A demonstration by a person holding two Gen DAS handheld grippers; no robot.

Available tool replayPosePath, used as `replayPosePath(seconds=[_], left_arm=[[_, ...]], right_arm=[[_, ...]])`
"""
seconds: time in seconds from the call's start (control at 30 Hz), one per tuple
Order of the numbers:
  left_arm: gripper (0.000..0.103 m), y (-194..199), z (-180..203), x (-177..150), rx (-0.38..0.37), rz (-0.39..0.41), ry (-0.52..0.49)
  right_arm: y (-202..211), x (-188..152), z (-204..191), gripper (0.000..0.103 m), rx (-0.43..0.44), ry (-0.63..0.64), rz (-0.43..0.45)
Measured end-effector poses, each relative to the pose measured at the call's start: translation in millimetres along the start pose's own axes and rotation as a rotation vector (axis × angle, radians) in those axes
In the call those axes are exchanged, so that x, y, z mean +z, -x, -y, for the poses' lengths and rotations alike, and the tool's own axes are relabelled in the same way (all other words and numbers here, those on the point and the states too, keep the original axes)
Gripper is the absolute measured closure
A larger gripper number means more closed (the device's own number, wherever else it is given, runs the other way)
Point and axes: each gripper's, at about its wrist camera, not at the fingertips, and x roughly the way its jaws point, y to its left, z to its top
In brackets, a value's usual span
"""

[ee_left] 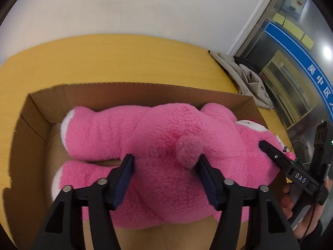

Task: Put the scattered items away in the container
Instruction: 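Lift the pink bear with both grippers and carry it over the cardboard box, then lower the pink bear into the box and open both grippers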

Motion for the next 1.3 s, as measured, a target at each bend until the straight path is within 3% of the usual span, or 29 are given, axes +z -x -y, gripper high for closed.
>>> replayPosePath(seconds=[0.2, 0.3, 0.37, 0.5, 0.73, 0.77, 0.93, 1.07, 1.13, 1.3], left_arm=[[0.036, 63.5, -0.9, -20.9, 0.057, 0.044, -0.034], [0.034, 103.8, -8.1, -44.9, 0.087, 0.065, -0.066], [0.030, 120.1, -14.4, -68.4, 0.116, 0.038, -0.063], [0.030, 127.3, -34.6, -110.5, 0.143, -0.034, -0.022], [0.034, 120.7, -48.5, -164.9, 0.155, -0.122, 0.028], [0.038, 123.3, -46.4, -168.7, 0.161, -0.112, 0.017], [0.038, 125.4, -38.6, -174.6, 0.164, -0.121, 0.023], [0.038, 129.3, -33.4, -167.4, 0.182, -0.101, 0.043], [0.034, 144.1, -28.3, -165.9, 0.171, -0.051, 0.061], [0.002, 216.0, -0.6, -179.8, 0.160, 0.141, 0.023]], right_arm=[[29.4, 7.1, -3.6, 0.020, -0.028, 0.043, 0.039], [70.0, 0.8, -8.1, 0.016, 0.057, 0.086, 0.072], [97.2, -8.6, -5.0, 0.014, 0.141, 0.122, 0.072], [141.6, -32.0, 10.7, 0.000, 0.218, 0.132, 0.105], [181.1, -75.8, 12.4, 0.000, 0.239, 0.139, 0.061], [186.8, -83.6, 8.3, 0.000, 0.240, 0.160, 0.053], [213.6, -119.7, -9.5, 0.000, 0.280, 0.233, 0.044], [234.2, -149.8, -16.8, 0.000, 0.342, 0.205, 0.046], [244.6, -158.7, -17.5, 0.000, 0.358, 0.193, 0.062], [268.5, -171.0, -22.0, 0.000, 0.333, 0.207, 0.120]])
